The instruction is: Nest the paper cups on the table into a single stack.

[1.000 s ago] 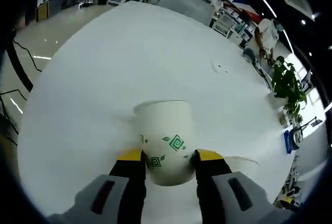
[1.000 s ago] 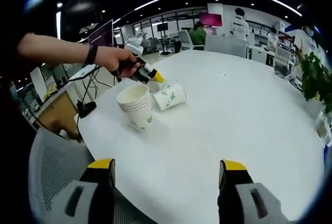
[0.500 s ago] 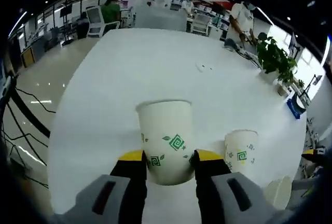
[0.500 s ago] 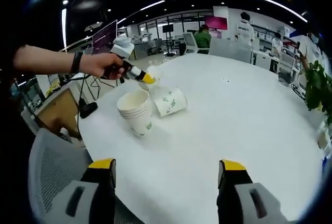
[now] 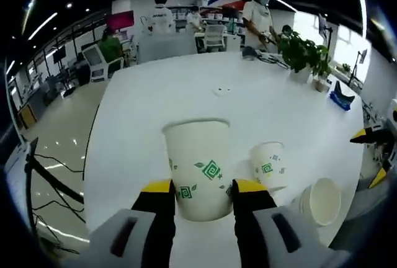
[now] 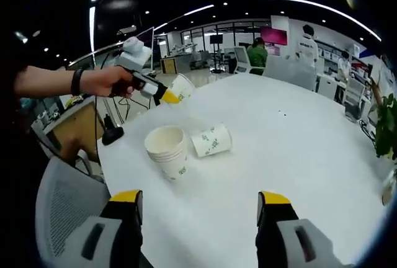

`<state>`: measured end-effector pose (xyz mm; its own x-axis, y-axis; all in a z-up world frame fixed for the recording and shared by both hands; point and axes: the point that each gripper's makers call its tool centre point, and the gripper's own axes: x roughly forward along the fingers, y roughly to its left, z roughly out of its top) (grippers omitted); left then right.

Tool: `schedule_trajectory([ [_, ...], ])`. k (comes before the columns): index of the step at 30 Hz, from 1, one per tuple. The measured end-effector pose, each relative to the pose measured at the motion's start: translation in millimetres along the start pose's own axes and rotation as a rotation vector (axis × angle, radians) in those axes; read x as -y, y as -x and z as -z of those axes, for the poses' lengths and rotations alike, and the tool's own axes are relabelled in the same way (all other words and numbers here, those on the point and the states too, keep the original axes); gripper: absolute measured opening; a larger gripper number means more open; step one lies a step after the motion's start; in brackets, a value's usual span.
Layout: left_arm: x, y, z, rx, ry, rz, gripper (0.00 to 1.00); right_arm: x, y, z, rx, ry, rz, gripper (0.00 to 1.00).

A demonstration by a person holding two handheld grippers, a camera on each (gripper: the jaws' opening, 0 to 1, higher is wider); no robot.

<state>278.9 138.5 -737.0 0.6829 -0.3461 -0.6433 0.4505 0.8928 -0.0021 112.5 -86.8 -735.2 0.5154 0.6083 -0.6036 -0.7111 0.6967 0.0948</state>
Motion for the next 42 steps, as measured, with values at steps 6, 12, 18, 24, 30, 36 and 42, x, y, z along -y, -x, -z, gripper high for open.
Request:
schedule_trajectory([
  [6, 16.0, 13, 0.8, 0.015, -0.117, 0.008, 0.34, -5, -4, -13.5, 0.015, 0.017, -0.039, 0.75],
  [12, 39.2, 23, 4.1, 0.022, -0.214, 0.034, 0.34, -6, -11, -18.6, 0.007, 0.059, -0.077, 0.72],
  [18, 59.2, 31, 2.9, 0.037, -0.293, 0.072, 0.34, -3, -12, -31.5, 0.026, 0.061, -0.093, 0.68],
  [24, 88.0, 39, -4.6, 0.06, -0.392, 0.142, 0.35, 1, -15, -50.5, 0.053, 0.069, -0.104, 0.63],
  [30, 120.9, 44, -7.6, 0.077, -0.527, 0.194, 0.35, -3, -15, -68.9, 0.082, 0.07, -0.12, 0.58],
  [36, 148.0, 49, -8.9, 0.09, -0.623, 0.229, 0.35, -7, -19, -73.0, 0.078, 0.097, -0.127, 0.51],
  [42, 172.7, 51, -7.2, 0.113, -0.803, 0.242, 0.35, -11, -20, -83.5, 0.102, 0.051, -0.161, 0.47],
])
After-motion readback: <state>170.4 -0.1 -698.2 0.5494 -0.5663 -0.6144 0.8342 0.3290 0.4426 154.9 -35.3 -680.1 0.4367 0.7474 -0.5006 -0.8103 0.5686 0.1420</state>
